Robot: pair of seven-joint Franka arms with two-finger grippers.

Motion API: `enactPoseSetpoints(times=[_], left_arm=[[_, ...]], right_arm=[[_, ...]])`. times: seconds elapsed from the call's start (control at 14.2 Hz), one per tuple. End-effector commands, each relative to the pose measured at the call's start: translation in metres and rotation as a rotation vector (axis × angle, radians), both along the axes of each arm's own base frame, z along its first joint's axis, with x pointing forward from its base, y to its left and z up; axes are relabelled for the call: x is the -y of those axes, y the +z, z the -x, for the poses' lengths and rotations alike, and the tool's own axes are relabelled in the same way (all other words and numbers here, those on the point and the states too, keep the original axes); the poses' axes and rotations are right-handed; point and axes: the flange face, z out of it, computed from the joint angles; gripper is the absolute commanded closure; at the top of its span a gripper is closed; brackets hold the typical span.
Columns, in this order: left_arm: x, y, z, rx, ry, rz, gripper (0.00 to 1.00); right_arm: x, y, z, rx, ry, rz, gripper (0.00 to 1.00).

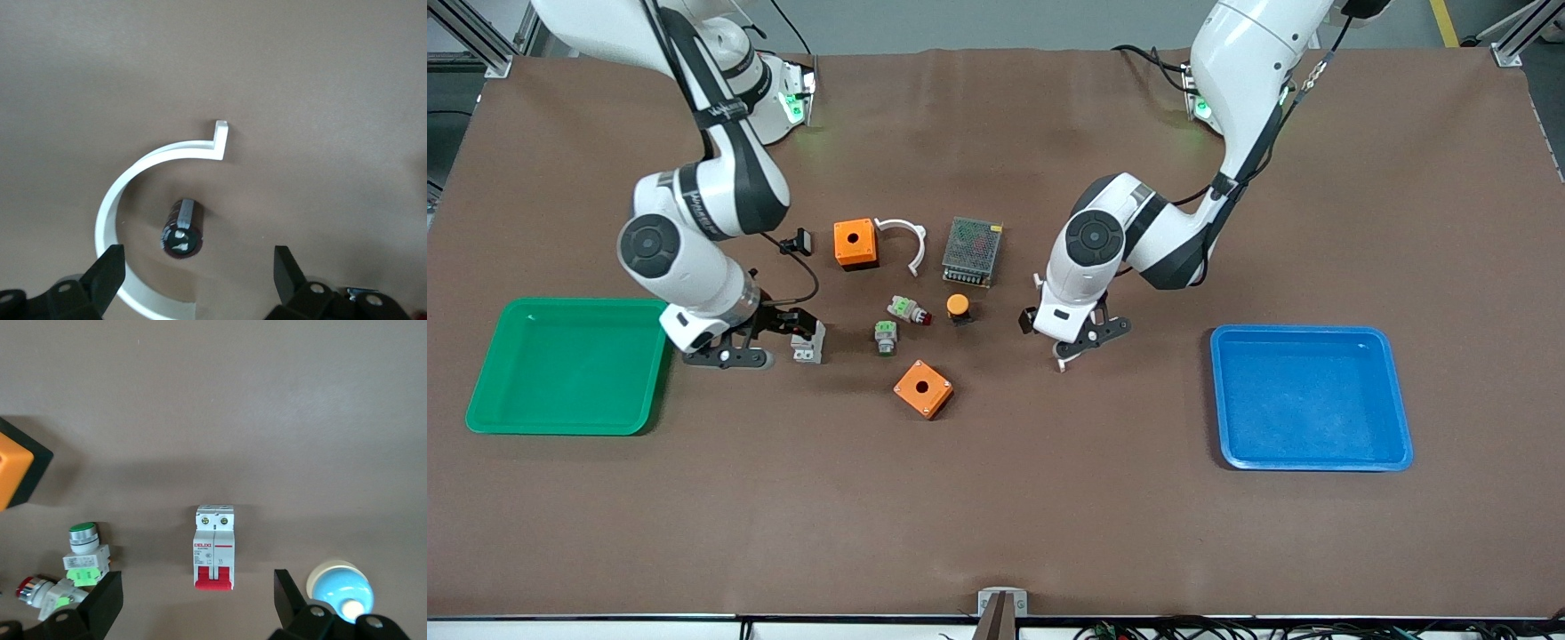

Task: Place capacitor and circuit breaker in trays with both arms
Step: 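Grasp the capacitor with the left gripper while the right gripper grasps the breaker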

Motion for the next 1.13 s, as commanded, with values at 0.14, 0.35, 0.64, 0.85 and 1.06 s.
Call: enactPoseSetpoints(times=[0.14, 0.35, 0.64, 0.85, 1.06], left_arm=[[-0.002, -0.03, 0.008, 0.037, -0.026, -0.022, 0.04], [-0.001, -0.04, 0.009, 0.035, -0.022, -0.038, 0.13], [-0.001, -0.041, 0.01, 0.037, 0.003, -0.044, 0.36], [0.0, -0.04, 0.009, 0.038, 0.003, -0.043, 0.59], [0.001, -0.04, 0.011, 0.037, -0.002, -0.044, 0.81]], right_arm=[[-0.004, -0.026, 0.002, 0.01, 0.04, 0.039, 0.0], [0.004, -0.049, -0.002, 0.02, 0.059, 0.072, 0.0], [0.01, -0.077, -0.002, 0.034, 0.058, 0.076, 0.0], [0.011, -0.089, 0.006, 0.03, 0.054, 0.075, 0.0], [0.011, -0.092, 0.009, 0.023, 0.03, 0.076, 0.0]])
